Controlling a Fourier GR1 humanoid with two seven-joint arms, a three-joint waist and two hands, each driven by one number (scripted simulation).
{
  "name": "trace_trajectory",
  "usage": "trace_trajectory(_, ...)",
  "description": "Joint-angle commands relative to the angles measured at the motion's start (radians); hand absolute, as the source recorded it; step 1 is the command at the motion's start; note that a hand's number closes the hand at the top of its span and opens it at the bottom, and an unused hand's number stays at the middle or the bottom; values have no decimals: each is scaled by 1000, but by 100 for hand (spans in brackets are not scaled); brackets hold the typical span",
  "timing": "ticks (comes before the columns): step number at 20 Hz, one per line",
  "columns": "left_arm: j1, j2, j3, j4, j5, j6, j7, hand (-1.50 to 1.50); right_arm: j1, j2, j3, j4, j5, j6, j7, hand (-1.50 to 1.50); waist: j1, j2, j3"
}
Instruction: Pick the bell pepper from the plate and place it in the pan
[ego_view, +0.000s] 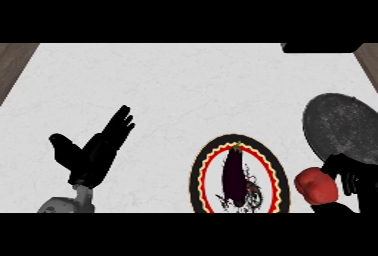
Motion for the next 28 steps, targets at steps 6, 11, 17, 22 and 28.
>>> trace_trajectory(6,-23,-36,0,32,-32,6,-27,0,-214,101,-239,481,-262,-37,-350,150,14,2,-1)
trace_trajectory(11,-64,-20,25,46,-11,-21,19,0,-386,223,-331,811,-368,5,-583,150,24,5,0)
trace_trajectory(17,-45,-48,-12,0,-30,-16,35,0,-561,246,-468,1217,-421,83,-869,150,40,8,1)
trace_trajectory(22,-52,-23,4,10,-38,-36,26,0,-623,186,-402,1439,-311,153,-727,-150,62,16,0)
trace_trajectory(28,-39,-42,-1,-28,-20,-38,50,0,-736,212,-446,1651,-322,260,-872,-150,60,17,4)
